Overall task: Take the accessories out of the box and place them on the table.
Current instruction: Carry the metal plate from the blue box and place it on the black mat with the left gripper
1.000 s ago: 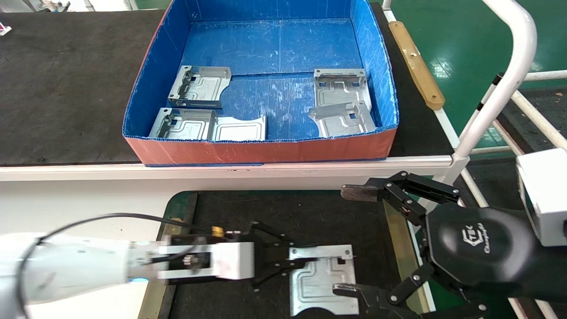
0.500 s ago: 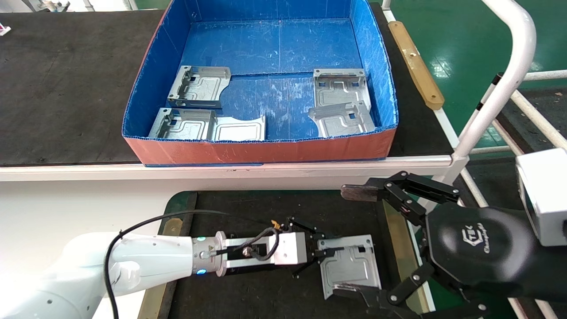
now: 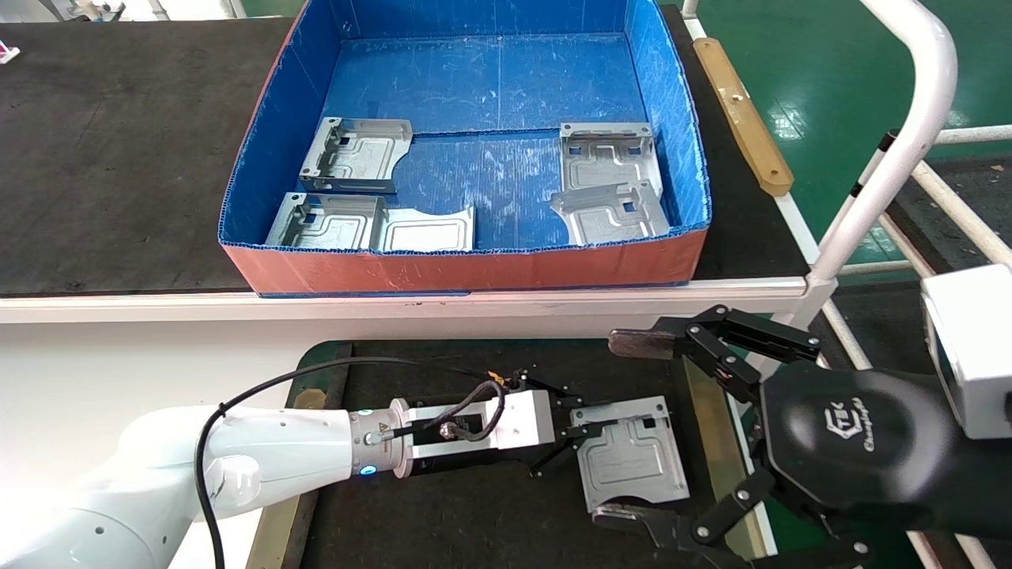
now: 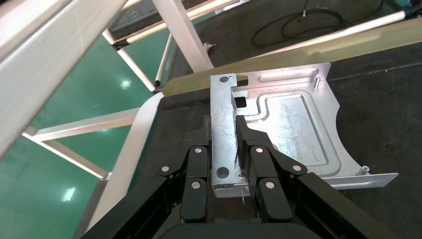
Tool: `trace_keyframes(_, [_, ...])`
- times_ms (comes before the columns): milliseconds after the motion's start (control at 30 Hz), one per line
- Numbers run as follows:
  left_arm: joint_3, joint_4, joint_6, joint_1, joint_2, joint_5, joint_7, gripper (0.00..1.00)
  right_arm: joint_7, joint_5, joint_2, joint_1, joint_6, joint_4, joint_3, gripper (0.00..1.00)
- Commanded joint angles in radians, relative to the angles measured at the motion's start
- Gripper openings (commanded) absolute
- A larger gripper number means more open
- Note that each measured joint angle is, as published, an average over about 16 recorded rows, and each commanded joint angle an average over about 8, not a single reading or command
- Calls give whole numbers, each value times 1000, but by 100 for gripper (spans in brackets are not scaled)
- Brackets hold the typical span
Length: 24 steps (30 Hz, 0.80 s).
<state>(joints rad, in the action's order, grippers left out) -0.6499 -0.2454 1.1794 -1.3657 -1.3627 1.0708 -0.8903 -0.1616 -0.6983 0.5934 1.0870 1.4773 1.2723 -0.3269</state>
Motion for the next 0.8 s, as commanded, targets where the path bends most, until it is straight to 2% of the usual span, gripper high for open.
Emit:
trace_keyframes(33, [-10, -10, -3, 2, -1, -8, 9, 9, 0, 0, 0, 0, 0, 0, 0, 100])
trace_keyframes(233, [-26, -17, -12, 0, -3, -15, 21, 84, 0, 0, 0, 0, 0, 0, 0, 100])
trace_keyframes(267, [-27, -18, -12, 0, -3, -15, 21, 94, 0, 0, 0, 0, 0, 0, 0, 100])
trace_keyframes(300, [-27, -18, -12, 0, -2, -15, 21, 100, 0, 0, 0, 0, 0, 0, 0, 100])
trace_keyframes(800, [-19, -16, -6, 1, -1, -13, 17, 100, 0, 0, 0, 0, 0, 0, 0, 100])
